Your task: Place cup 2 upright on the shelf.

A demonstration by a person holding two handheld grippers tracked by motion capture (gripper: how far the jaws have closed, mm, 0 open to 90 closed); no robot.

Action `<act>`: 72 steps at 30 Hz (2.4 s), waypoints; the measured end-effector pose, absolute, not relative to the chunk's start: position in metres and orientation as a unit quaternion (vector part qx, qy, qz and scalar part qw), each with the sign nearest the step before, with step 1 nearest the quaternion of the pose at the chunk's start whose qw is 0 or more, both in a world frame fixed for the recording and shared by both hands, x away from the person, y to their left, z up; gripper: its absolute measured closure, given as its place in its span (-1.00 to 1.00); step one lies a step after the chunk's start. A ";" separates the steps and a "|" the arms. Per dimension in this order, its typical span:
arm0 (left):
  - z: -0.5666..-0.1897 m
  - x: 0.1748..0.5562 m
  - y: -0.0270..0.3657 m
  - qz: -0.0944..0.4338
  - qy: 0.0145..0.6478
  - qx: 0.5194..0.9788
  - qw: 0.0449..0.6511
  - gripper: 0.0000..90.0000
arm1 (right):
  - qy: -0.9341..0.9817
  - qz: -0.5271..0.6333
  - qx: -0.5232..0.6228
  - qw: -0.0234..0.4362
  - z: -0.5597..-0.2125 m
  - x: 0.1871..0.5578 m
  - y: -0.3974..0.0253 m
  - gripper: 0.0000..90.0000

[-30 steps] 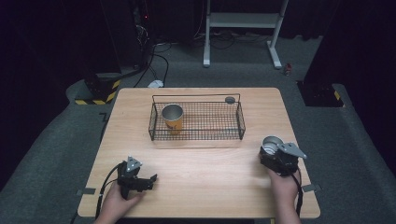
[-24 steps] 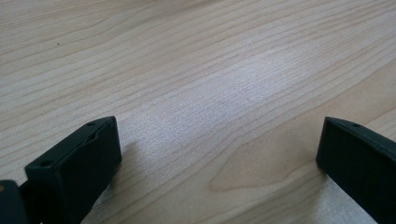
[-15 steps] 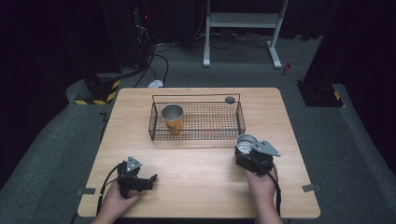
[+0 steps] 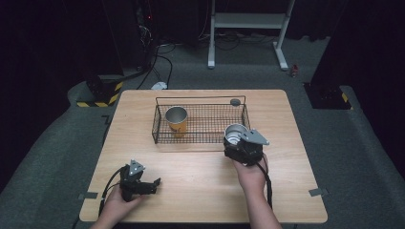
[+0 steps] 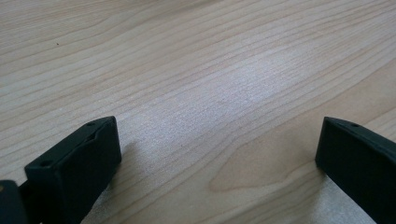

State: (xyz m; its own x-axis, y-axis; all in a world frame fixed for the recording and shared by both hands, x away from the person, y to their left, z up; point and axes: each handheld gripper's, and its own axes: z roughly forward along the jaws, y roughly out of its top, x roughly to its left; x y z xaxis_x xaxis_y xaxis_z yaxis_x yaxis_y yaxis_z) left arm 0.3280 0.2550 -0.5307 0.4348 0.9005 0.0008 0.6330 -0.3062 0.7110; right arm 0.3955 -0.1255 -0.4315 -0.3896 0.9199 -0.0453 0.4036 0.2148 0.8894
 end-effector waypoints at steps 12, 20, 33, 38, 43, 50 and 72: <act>-0.531 0.328 0.255 0.206 0.491 0.782 0.326 -0.99 | 0.720 0.429 0.451 0.307 -0.406 0.428 -0.102 -0.59; -0.531 0.327 0.255 0.205 0.494 0.779 0.326 -0.99 | 0.721 0.418 0.463 0.301 -0.404 0.462 -0.091 -0.59; -0.531 0.327 0.255 0.206 0.495 0.778 0.327 -0.99 | 0.742 0.369 0.485 0.279 -0.429 0.518 -0.070 -0.59; -0.531 0.327 0.255 0.206 0.495 0.778 0.327 -0.99 | 0.744 0.353 0.504 0.261 -0.443 0.527 -0.068 -0.59; -0.531 0.327 0.255 0.205 0.495 0.779 0.326 -0.99 | 0.753 0.332 0.513 0.246 -0.452 0.529 -0.063 -0.59; -0.531 0.327 0.255 0.206 0.494 0.779 0.326 -0.99 | 0.760 0.322 0.515 0.230 -0.459 0.529 -0.058 -0.59; -0.531 0.327 0.255 0.206 0.495 0.779 0.327 -0.99 | 0.765 0.306 0.517 0.232 -0.467 0.528 -0.059 -0.80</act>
